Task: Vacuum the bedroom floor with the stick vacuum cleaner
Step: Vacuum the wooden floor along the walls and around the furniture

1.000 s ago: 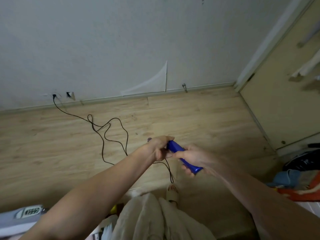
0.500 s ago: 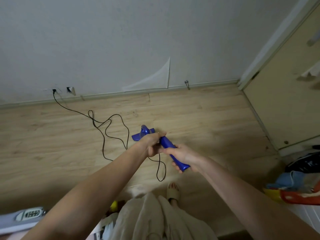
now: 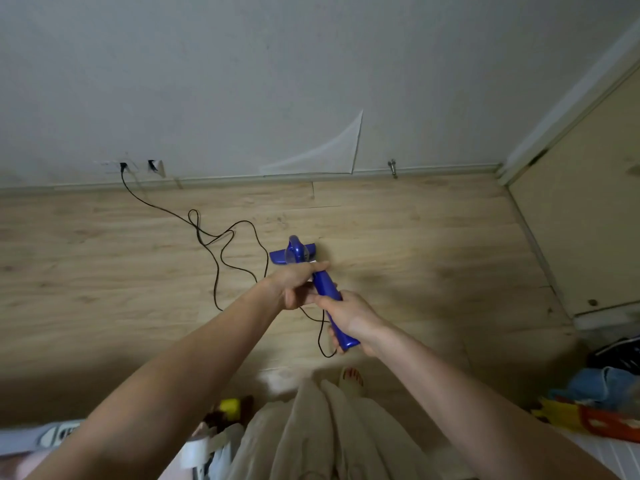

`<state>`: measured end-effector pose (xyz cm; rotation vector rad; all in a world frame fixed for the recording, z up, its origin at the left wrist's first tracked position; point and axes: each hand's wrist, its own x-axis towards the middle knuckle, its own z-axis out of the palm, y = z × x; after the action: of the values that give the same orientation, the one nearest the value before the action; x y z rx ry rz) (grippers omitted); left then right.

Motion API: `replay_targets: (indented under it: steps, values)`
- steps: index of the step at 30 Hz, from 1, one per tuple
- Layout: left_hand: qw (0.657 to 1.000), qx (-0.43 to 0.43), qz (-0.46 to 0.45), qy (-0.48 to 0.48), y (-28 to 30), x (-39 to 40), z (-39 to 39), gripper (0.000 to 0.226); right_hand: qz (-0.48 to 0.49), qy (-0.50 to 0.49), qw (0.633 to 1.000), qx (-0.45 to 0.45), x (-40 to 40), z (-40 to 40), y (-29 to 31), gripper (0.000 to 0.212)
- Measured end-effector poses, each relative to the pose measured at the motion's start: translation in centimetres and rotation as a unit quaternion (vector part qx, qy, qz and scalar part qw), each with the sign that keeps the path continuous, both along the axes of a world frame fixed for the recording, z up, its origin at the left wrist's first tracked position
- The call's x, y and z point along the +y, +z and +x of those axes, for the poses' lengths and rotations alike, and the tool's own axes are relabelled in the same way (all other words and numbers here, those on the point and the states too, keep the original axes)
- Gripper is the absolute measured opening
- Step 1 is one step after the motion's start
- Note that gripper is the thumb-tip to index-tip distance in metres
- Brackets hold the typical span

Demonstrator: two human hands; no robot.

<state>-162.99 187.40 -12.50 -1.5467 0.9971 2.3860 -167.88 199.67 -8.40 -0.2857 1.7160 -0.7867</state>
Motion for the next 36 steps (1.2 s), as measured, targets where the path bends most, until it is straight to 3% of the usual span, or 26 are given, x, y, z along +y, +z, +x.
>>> replay_targets:
  steps: [3, 6, 10, 15, 24, 36]
  values:
    - [1.0, 0.007, -0.002, -0.004, -0.1, -0.7, 1.1, 0.038, -0.006, 0.005, 1.0, -0.005, -0.4, 0.8, 0.4, 0.013]
    - [1.0, 0.013, -0.006, -0.006, -0.2, -1.4, 1.5, 0.04, -0.001, 0.005, 1.0, 0.006, -1.2, 1.2, 0.3, 0.021]
    - [1.0, 0.008, -0.018, -0.008, -0.6, -2.3, 1.3, 0.03, 0.002, 0.009, 1.0, 0.022, -2.5, 1.3, -1.1, 0.03]
    - [1.0, 0.003, -0.02, 0.009, -1.6, -3.6, 0.1, 0.018, -0.004, 0.008, 1.0, 0.026, -4.3, 0.4, -3.4, 0.025]
    - [0.996, -0.001, -0.051, 0.068, -2.2, -9.3, -5.8, 0.039, -0.001, 0.035, 0.999, 0.016, -11.0, -6.1, -4.7, 0.022]
    - [0.992, -0.001, -0.053, 0.113, -3.2, -15.3, -12.7, 0.037, -0.008, 0.085, 0.996, 0.023, -17.1, -13.6, -6.3, 0.025]
